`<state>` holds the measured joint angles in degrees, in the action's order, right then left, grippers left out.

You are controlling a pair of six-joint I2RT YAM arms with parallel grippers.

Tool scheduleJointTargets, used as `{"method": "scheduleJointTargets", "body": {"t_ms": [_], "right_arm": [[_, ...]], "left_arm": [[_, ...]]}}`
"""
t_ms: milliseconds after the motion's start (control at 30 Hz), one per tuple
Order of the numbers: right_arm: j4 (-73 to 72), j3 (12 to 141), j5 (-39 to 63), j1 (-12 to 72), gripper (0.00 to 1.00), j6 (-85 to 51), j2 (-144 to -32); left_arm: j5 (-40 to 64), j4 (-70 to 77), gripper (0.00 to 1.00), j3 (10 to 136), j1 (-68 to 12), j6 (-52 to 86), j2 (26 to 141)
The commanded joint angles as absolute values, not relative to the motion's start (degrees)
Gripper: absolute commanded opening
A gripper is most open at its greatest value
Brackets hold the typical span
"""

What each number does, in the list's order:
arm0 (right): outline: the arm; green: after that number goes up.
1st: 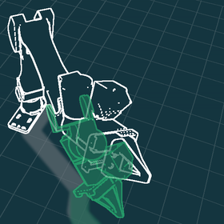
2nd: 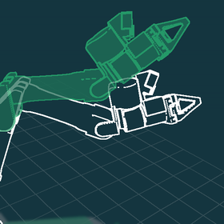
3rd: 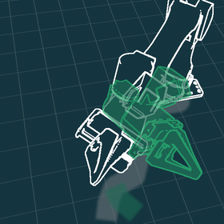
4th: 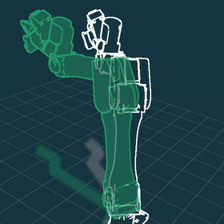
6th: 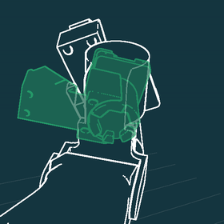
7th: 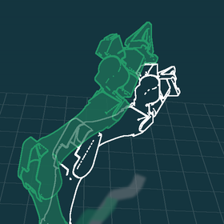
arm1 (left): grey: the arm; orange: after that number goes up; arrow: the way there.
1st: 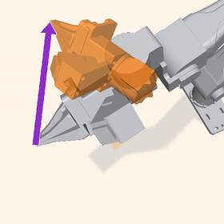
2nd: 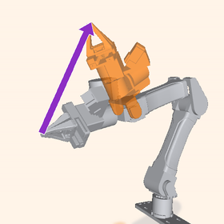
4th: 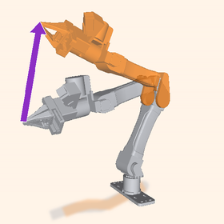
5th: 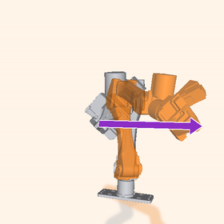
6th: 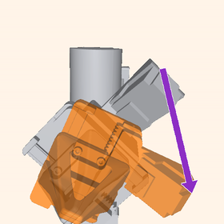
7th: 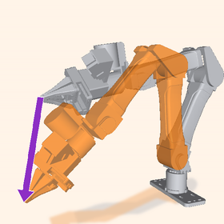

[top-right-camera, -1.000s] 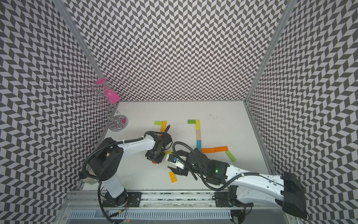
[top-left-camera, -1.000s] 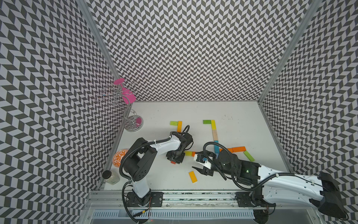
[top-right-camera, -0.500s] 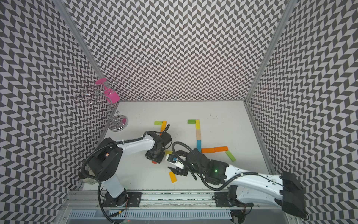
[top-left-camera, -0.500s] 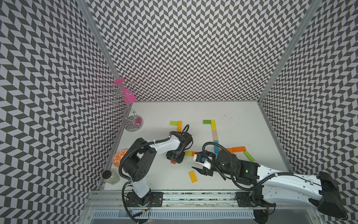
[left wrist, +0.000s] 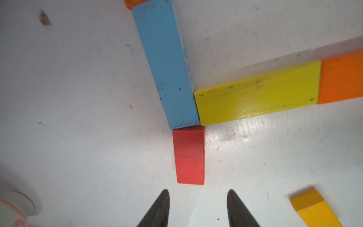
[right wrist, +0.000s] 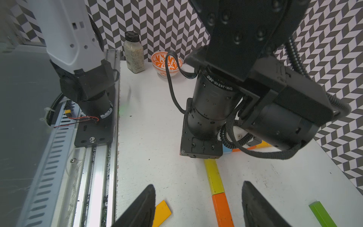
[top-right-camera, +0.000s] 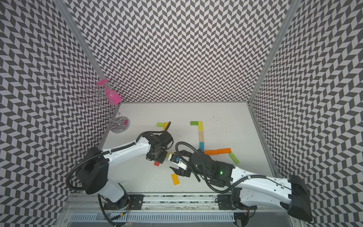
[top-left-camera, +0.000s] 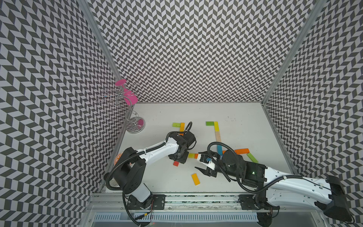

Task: Assemble a giraffe with building blocks
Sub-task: Assemble the building block at the center of the board, then pick up the building block from the center of the board.

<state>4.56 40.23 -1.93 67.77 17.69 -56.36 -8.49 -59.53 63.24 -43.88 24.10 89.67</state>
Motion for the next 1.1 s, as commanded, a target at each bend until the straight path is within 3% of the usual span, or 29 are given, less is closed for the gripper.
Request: {"method": "scheduleJointTargets", "body": {"t_ms": [0,233,467,567,800,1067], "right_arm": [[3.7,41.9,-4.3,68.2,0.68,13.2,-52.2],[11.3,44.5,-14.3,68.2,0.66,-7.2,-47.4],[25.6,47.9,-14.8,68.5,0.66,-32.4,-54.8],[28.6,48.2,-12.3,70.1,0.63,-40.9,-60.5],[28.9,48.1,-12.1,77.1,0.6,-53.4,-72.9],[27.6,51.8,-9.1,79.2,0.61,-57.1,-84.9]], "left_arm": [[-10.7,-63.6,0.49,66.5,-44.4,26.5,84.8],[-14.8,-64.0,0.52,71.5,-44.1,28.5,73.5],[-13.9,-50.8,0.82,67.3,-42.7,27.7,57.0],[-11.9,-44.8,0.9,63.1,-41.4,27.4,50.0],[-6.2,-41.8,0.86,56.1,-40.5,28.3,43.1],[-0.4,-40.0,0.85,48.3,-40.5,30.9,36.3]]}}
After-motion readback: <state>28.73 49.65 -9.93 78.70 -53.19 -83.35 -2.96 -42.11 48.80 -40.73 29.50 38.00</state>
